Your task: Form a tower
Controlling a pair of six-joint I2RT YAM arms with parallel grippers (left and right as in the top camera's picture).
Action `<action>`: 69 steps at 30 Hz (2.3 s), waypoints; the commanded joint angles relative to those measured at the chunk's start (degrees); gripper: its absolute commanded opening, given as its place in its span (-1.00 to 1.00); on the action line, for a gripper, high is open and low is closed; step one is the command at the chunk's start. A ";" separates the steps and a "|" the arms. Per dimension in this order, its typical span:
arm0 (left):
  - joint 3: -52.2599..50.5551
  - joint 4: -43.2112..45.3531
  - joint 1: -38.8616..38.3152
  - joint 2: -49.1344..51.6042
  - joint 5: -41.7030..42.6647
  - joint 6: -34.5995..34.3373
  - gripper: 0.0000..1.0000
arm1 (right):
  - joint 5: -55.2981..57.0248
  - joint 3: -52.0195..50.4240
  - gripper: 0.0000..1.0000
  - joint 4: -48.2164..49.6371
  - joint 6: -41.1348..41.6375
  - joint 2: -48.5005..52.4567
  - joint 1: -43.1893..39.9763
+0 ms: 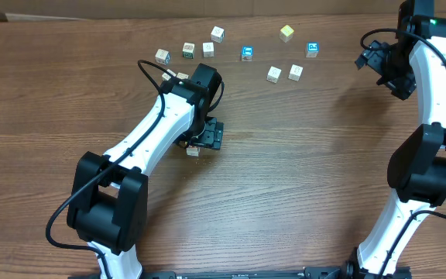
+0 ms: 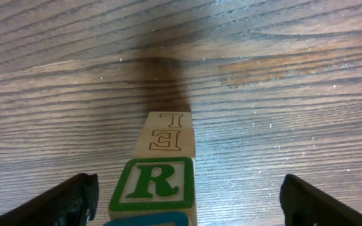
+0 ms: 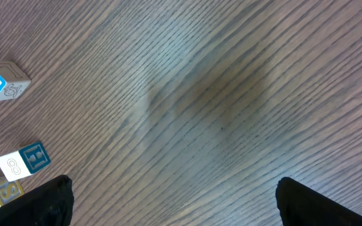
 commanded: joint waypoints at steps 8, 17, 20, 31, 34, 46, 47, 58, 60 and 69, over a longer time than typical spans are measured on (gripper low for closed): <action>-3.10 2.29 0.00 -1.81 -2.62 0.04 0.24 | -0.04 1.62 1.00 0.17 -0.24 -0.74 0.00; -3.10 2.99 0.09 -1.81 -3.19 0.02 0.22 | -0.04 1.62 1.00 0.17 -0.24 -0.74 0.00; -3.08 3.58 0.09 -1.81 -2.93 0.00 0.22 | -0.04 1.62 1.00 0.17 -0.24 -0.74 0.00; -3.08 3.78 0.04 -1.81 -2.21 0.00 -0.11 | -0.04 1.62 1.00 0.15 -0.24 -0.74 0.00; -3.08 3.78 0.04 -1.81 -2.23 0.00 -0.19 | -0.04 1.62 1.00 0.17 -0.24 -0.74 0.00; -3.08 3.76 0.09 -1.81 -2.25 0.04 -0.22 | -0.04 1.62 1.00 0.15 -0.24 -0.74 0.00; -3.08 3.76 0.09 -1.81 -2.25 0.04 -0.18 | -0.04 1.62 1.00 0.17 -0.24 -0.74 0.00; -3.08 3.74 0.09 -1.81 -2.27 0.28 -0.17 | -0.04 1.62 1.00 0.17 -0.24 -0.74 0.00; -3.08 3.74 0.09 -1.81 -2.27 0.28 -0.13 | -0.04 1.62 1.00 0.17 -0.24 -0.74 0.00; -3.08 3.89 0.11 -1.81 -2.51 0.70 0.12 | -0.04 1.62 1.00 0.17 -0.24 -0.74 0.00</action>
